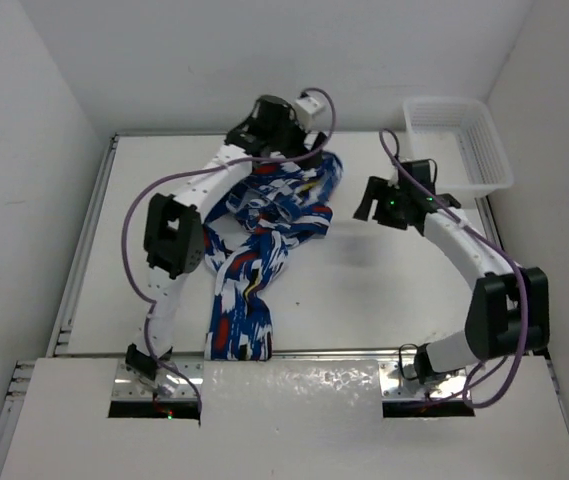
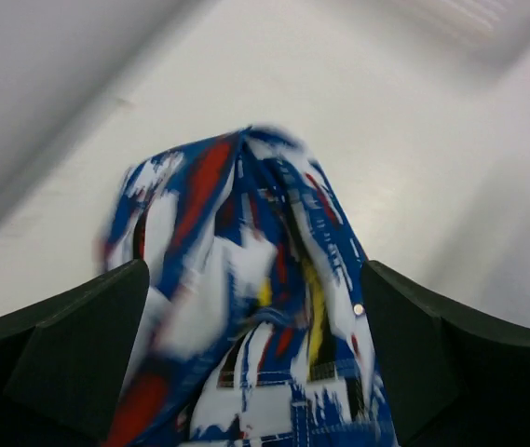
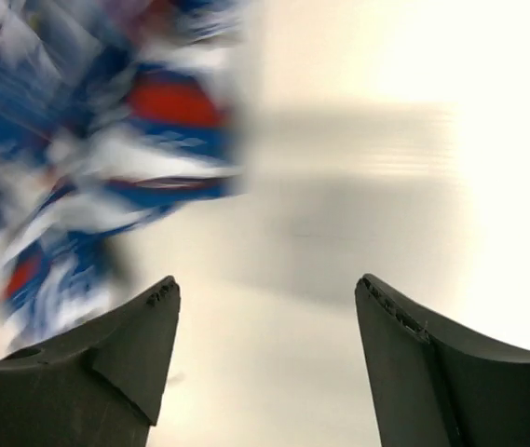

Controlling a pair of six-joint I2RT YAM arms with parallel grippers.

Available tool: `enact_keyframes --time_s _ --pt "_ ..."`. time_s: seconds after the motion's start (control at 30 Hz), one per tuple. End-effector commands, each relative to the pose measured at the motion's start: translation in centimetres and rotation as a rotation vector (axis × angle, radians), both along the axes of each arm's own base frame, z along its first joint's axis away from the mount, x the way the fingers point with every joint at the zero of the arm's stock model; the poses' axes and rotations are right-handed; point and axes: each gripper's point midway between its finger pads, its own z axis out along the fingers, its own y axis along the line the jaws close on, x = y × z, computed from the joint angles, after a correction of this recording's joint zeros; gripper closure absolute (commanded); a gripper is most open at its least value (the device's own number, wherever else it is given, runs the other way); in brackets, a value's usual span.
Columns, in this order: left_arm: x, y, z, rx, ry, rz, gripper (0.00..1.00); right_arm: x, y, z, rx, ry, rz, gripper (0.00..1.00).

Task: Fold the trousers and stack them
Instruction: Move the trousers to the center of the board, then flatten the trousers out

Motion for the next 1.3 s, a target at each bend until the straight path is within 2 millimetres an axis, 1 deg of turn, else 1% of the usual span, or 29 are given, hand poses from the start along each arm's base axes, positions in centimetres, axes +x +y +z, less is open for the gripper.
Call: enact_keyframes --time_s 0.0,0.07,0.13,0.17,0.2,0.23,0.27,0.3,0.33,0.37,0.4,0.43,0.47,0.5,0.53,0.57,0.6,0.63,0.67,0.7,0.73,0.77,0.83,0.9,0.93,1.03,1.13,1.17,1.27 --pt "-0.5 -1.6 4.1 -0.063 -0.045 -0.011 0.04 -0.3 -5.9 4.5 -0.275 -0.123 -0.143 0.27" --pt "-1.1 -0.8 5.7 -0.059 -0.06 0.001 0.03 0.1 -5.7 6.9 -0.305 -0.233 -0.08 0.28" --pt "-1.3 1.6 8.8 -0.055 -0.101 0.061 0.01 0.5 -4.4 8.3 -0.31 -0.314 -0.012 0.29" --pt "-1.3 3.8 8.9 -0.044 -0.078 0.098 0.0 0.6 -3.6 8.5 -0.308 -0.334 0.022 0.32" --pt "-2.2 5.3 11.1 -0.061 -0.095 0.116 0.0 0.9 -2.9 8.6 -0.311 -0.347 0.046 0.34" --pt "-2.6 6.8 11.6 -0.068 -0.083 0.142 0.0 0.9 -1.2 8.7 -0.313 -0.366 0.1 0.35" --pt "-2.5 10.1 10.1 -0.058 -0.029 0.2 0.0 1.6 0.1 8.6 -0.316 -0.366 0.133 0.35" --pt "-3.9 11.8 12.4 -0.091 -0.045 0.223 0.0 2.0 1.4 8.6 -0.315 -0.367 0.169 0.35" --pt "-4.5 13.7 12.1 -0.09 -0.029 0.255 0.0 1.8 3.4 8.3 -0.315 -0.361 0.232 0.35" --pt "-4.7 16.8 11.7 -0.081 -0.011 0.313 0.0 2.2 4.6 8.2 -0.313 -0.359 0.263 0.33" --pt "-5.7 18.5 9.4 -0.043 0.038 0.342 0.0 3.6 6.8 8.1 -0.296 -0.353 0.306 0.32" --pt "-7.1 20.4 10.3 -0.027 0.023 0.386 0.0 3.1 9.1 7.6 -0.269 -0.327 0.383 0.31" --pt "-8.1 22.9 7.5 0.0 0.1 0.431 0.0 4.3 11.1 9.7 -0.244 -0.371 0.413 0.3" --pt "-9.5 24.0 7.9 -0.005 0.104 0.441 0.0 4.5 13.5 7.2 -0.25 -0.327 0.492 0.28" --pt "-10.4 24.9 7.1 -0.012 0.139 0.45 0.01 4.5 14.5 6.3 -0.264 -0.296 0.527 0.27" --pt "-11.8 27.7 4.4 -0.025 0.229 0.509 0.02 5.8 16.2 8.2 -0.254 -0.345 0.543 0.27" --pt "-13.1 28.1 4.6 -0.066 0.242 0.492 0.04 6.6 17.6 5.1 -0.285 -0.295 0.585 0.26" --pt "-14.1 28.9 3.7 -0.089 0.272 0.499 0.06 6.0 18.9 4.1 -0.298 -0.267 0.626 0.25" --pt "-15.6 30.9 1.1 -0.105 0.345 0.546 0.12 7.0 20.6 5.7 -0.291 -0.318 0.643 0.24" --pt "-16.7 31.0 1.0 -0.106 0.343 0.527 0.14 7.3 21.5 4.9 -0.311 -0.319 0.672 0.23" --pt "-18.4 31.4 -1.4 -0.067 0.395 0.516 0.19 7.2 23.3 3.2 -0.316 -0.299 0.717 0.21" --pt "-19.4 31.3 -2.5 -0.063 0.437 0.519 0.21 7.0 24.1 2.3 -0.319 -0.294 0.744 0.2" --pt "-22.3 29.9 -4.9 -0.019 0.505 0.428 0.24 6.2 25.8 0.2 -0.31 -0.283 0.8 0.18" --pt "-24.0 28.8 -6.2 0.024 0.526 0.341 0.25 5.2 26.6 -1.3 -0.316 -0.269 0.845 0.17" --pt "-25.4 27.7 -7.8 0.055 0.569 0.3 0.25 5.0 26.8 -2.2 -0.324 -0.26 0.86 0.18" --pt "-27.1 26.6 -10.3 0.14 0.59 0.246 0.23 4.4 26.9 -4.0 -0.369 -0.231 0.863 0.18" --pt "-28.1 25.1 -12.2 0.163 0.619 0.199 0.21 4.3 26.2 -6.4 -0.451 -0.19 0.846 0.21" --pt "-28.2 24.7 -12.8 0.165 0.637 0.201 0.21 4.4 25.8 -7.2 -0.477 -0.176 0.835 0.24" --pt "-28.2 24.1 -13.5 0.159 0.659 0.199 0.21 5.5 24.6 -8.7 -0.561 -0.137 0.733 0.54"
